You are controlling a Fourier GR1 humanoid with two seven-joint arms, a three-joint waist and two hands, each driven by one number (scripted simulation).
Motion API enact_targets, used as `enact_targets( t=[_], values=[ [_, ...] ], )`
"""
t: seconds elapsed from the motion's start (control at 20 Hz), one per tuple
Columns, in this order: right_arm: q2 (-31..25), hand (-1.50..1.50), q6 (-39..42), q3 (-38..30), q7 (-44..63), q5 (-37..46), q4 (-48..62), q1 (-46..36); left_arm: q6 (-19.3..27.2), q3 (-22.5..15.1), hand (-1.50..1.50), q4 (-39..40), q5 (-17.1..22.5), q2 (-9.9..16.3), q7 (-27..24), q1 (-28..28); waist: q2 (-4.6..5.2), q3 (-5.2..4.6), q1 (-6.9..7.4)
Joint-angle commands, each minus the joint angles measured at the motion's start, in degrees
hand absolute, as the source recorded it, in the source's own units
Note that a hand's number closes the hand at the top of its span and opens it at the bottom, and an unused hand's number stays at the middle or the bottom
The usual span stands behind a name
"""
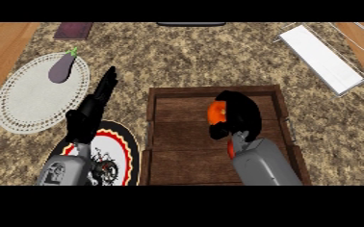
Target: Pick the squash from the tray and place it in the tiered shelf
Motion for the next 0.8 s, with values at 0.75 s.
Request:
enact_targets(
  t=[0.75],
  values=[
    [-2.2,1.50,-17.3,-26.2,20.7,13.1,24.0,-24.3,-1.0,-2.6,0.00,0.3,-2.1,-2.1,-0.2,-3.3,2.27,-0.01,5.64]
  ],
)
